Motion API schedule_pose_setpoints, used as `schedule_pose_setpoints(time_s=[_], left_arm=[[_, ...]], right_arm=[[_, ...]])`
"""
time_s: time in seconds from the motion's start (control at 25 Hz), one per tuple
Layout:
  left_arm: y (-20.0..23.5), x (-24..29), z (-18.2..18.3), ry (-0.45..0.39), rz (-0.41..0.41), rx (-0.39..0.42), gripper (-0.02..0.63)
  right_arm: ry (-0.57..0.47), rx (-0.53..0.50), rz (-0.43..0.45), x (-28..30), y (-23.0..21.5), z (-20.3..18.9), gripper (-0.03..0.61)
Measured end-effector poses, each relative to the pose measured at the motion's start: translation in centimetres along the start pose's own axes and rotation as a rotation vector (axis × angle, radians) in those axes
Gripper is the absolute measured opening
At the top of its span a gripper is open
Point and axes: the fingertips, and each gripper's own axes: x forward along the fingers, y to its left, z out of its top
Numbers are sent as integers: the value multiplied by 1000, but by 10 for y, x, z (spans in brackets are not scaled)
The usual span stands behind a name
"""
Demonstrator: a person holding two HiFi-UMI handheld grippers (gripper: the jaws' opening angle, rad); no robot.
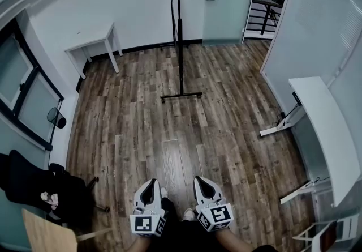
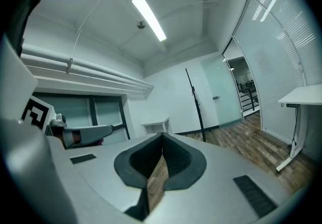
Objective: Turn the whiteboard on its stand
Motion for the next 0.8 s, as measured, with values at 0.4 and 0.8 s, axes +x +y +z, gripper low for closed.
schedule_pose_setpoints(time_s=[0.4, 0.8], left_arm=[[38, 102, -3, -12, -34, -10, 18], [124, 235, 14, -1, -103, -36, 18]], right_arm=[[6, -9, -40, 88, -39, 4, 11], [23, -44, -104, 242, -63, 33, 12]])
